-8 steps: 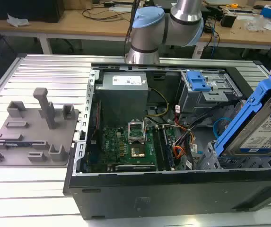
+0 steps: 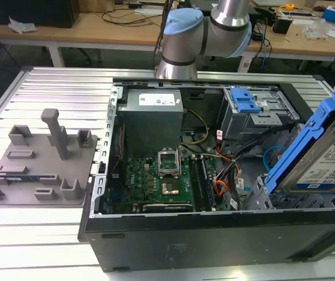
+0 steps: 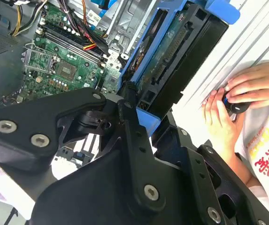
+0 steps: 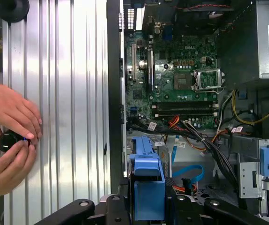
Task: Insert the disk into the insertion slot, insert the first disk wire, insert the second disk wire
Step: 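Insert the disk into the insertion slot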
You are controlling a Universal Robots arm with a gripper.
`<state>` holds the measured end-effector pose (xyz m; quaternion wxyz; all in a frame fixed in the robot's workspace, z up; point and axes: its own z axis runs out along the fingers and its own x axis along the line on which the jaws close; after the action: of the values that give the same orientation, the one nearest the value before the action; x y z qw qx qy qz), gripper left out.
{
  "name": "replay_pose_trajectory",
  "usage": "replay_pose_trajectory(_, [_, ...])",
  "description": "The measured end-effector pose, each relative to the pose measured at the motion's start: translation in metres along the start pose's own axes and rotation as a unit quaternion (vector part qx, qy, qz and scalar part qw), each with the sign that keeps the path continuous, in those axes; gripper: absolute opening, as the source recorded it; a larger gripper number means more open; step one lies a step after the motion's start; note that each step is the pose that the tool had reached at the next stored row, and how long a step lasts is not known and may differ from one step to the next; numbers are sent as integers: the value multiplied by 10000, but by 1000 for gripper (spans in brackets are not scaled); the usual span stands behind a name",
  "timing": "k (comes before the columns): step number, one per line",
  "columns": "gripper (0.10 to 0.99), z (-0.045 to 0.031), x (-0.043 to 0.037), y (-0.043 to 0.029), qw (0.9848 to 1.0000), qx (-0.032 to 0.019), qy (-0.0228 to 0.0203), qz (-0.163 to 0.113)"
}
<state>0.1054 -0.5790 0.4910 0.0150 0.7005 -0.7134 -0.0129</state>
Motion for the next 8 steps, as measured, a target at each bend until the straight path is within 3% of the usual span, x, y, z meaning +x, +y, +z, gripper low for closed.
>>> replay_pose_trajectory(4, [365, 0, 0, 0, 10000, 0, -28, -1])
replay_pose_trajectory(8, [365, 0, 0, 1, 9999, 0, -143, -5])
